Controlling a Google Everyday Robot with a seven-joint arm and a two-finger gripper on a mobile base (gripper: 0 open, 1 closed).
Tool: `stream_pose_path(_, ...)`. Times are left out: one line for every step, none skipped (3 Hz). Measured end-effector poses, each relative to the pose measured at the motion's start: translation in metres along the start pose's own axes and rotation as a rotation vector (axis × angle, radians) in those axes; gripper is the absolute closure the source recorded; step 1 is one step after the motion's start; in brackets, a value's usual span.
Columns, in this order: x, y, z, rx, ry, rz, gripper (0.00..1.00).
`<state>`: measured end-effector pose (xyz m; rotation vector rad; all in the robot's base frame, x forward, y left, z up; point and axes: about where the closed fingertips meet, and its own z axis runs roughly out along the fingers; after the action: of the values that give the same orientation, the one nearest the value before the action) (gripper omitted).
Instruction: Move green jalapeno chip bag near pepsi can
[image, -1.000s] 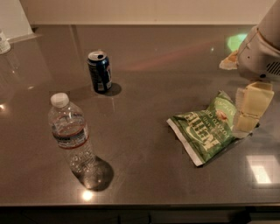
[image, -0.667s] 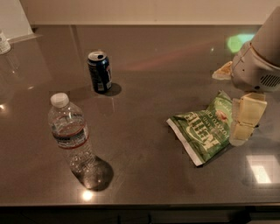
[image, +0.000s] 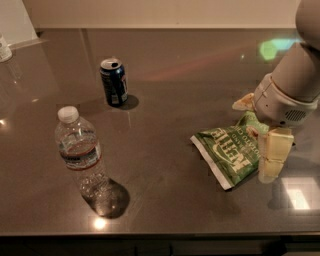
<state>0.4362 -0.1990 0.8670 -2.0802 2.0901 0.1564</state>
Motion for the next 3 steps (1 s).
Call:
stream_pose_path(0.0067, -0.0032, 0.0134, -0.004, 0.023, -0.032, 0.0)
stream_pose_path(0.0111, -0.0073, 0.0209, 0.017, 0.042, -0.081, 0.13)
stream_pose_path(0.0118, -0.0113, 0.0232, 0.033, 0.052, -0.13, 0.36)
